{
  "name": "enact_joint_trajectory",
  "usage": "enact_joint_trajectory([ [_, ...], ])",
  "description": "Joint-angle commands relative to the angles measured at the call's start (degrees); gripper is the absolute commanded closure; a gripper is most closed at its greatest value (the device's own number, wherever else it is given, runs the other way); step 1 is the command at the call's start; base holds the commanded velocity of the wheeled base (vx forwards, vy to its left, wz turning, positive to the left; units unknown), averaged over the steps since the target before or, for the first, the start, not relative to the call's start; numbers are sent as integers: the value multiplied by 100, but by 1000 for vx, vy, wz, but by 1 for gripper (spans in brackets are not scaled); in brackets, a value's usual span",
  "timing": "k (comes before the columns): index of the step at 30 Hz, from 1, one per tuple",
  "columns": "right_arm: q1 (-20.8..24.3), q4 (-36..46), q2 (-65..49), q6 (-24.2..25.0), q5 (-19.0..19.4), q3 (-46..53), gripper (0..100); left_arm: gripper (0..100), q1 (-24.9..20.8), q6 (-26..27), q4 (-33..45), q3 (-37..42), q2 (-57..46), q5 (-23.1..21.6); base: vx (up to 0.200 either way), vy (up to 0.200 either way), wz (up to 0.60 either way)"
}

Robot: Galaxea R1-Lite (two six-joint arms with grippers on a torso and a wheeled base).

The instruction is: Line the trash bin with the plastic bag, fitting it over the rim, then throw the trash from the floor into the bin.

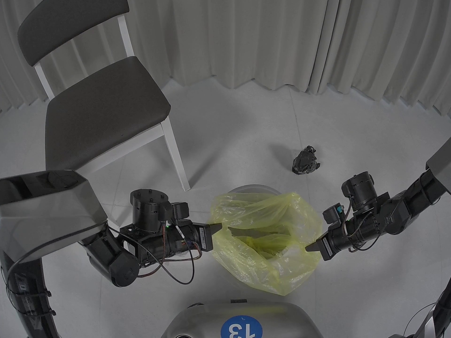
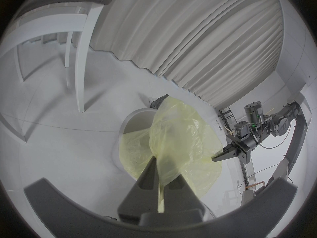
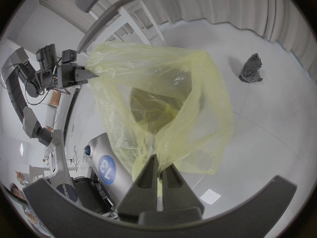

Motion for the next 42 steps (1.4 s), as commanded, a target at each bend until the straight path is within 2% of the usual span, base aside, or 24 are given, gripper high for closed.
enact_joint_trajectory([
  [1, -285, 22, 72, -13, 3, 47, 100, 100, -203, -39, -66, -131, 320, -32, 0, 0, 0],
  [4, -329, 22, 46, -13, 3, 117, 100, 100, -239, -65, -409, -149, 566, -50, 0, 0, 0],
  [6, -347, 5, -60, -39, 3, 302, 100, 100, -274, -276, -1077, -96, 838, -50, 0, 0, 0],
  [14, -382, 14, -157, -66, 3, 390, 100, 100, -212, -522, -1165, -166, 961, -173, 0, 0, 0],
  [20, -452, 40, -280, -136, 3, 478, 100, 100, -80, -716, -1631, -210, 1208, -296, 0, 0, 0],
  [31, -690, 5, -306, -294, 38, 583, 100, 100, 60, -716, -1639, -210, 1208, -375, 0, 0, 0],
  [35, -549, -4, -262, -285, 47, 504, 100, 100, 104, -716, -1639, -228, 1251, -375, 0, 0, 0],
  [42, -118, -13, -77, -224, 29, 196, 100, 100, 544, -619, -1420, -219, 1199, -524, 0, 0, 0],
])
